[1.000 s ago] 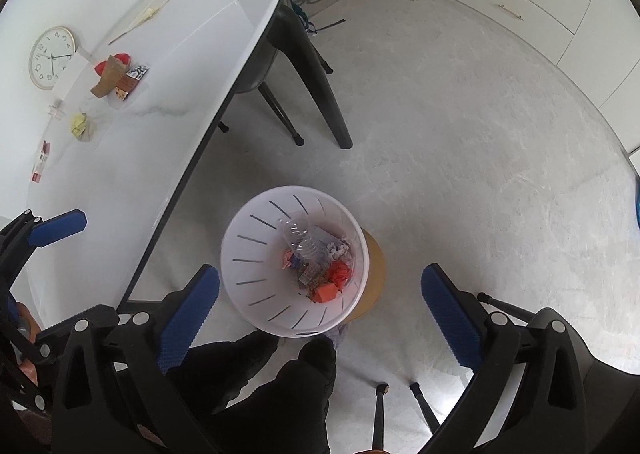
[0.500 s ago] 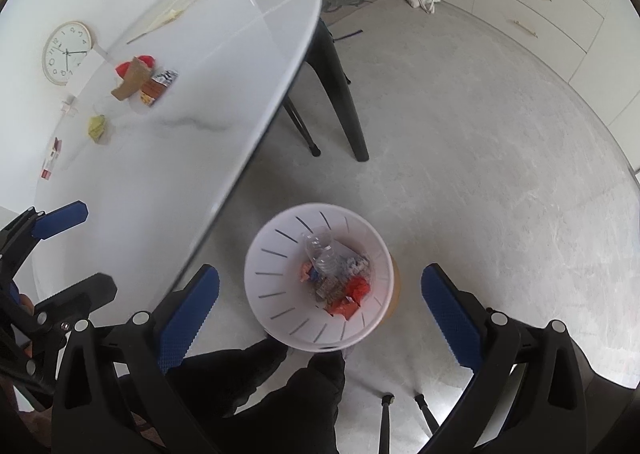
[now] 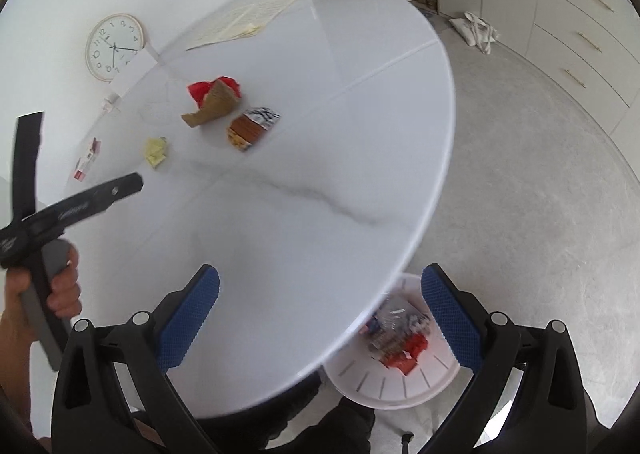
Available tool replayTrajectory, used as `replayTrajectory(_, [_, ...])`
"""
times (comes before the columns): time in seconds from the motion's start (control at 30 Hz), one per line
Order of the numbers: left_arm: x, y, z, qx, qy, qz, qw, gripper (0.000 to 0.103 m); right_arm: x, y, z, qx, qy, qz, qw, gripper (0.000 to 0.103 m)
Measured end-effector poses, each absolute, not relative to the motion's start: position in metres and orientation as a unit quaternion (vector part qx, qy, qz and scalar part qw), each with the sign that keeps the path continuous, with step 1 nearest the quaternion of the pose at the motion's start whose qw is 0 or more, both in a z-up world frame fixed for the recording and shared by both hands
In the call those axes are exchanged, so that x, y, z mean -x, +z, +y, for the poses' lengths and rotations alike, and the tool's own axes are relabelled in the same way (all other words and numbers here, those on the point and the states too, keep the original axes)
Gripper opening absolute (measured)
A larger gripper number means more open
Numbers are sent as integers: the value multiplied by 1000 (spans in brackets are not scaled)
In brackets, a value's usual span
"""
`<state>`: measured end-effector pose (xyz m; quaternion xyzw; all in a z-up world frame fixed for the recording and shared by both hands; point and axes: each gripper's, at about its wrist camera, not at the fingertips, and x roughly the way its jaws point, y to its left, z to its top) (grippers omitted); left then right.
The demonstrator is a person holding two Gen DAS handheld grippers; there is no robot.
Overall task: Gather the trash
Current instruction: 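Move the left gripper back over the table toward the yellow crumpled paper, then grasp the yellow crumpled paper with the left gripper, then grasp the green-and-white crumpled paper from the red box with the right gripper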
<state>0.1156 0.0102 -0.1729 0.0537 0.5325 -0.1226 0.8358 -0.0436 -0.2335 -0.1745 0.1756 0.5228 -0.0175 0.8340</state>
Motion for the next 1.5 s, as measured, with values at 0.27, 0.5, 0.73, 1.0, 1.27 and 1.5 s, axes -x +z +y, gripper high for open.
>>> replayTrajectory(0.27, [-203, -211, 38, -34, -72, 543, 836, 82, -21, -167, -199, -155, 8, 526, 836, 100])
replayTrajectory(0.5, [-231, -248, 32, -12, -81, 573, 816, 52, -90, -151, -180, -115, 48, 520, 845, 100])
replayTrajectory(0.73, [-236, -249, 32, -1, -94, 562, 821, 19, -184, -145, -140, -38, 106, 524, 844, 92])
replayTrajectory(1.0, [-229, -225, 48, 11, -82, 541, 837, 18, -248, -203, -103, 22, 125, 604, 787, 60])
replayTrajectory(1.27, [-219, -205, 68, 23, -69, 526, 847, 18, -259, -234, -86, 64, 119, 640, 757, 40])
replayTrajectory(1.5, [-213, -200, 78, 41, -67, 525, 847, 18, -254, -231, -85, 67, 120, 637, 759, 25])
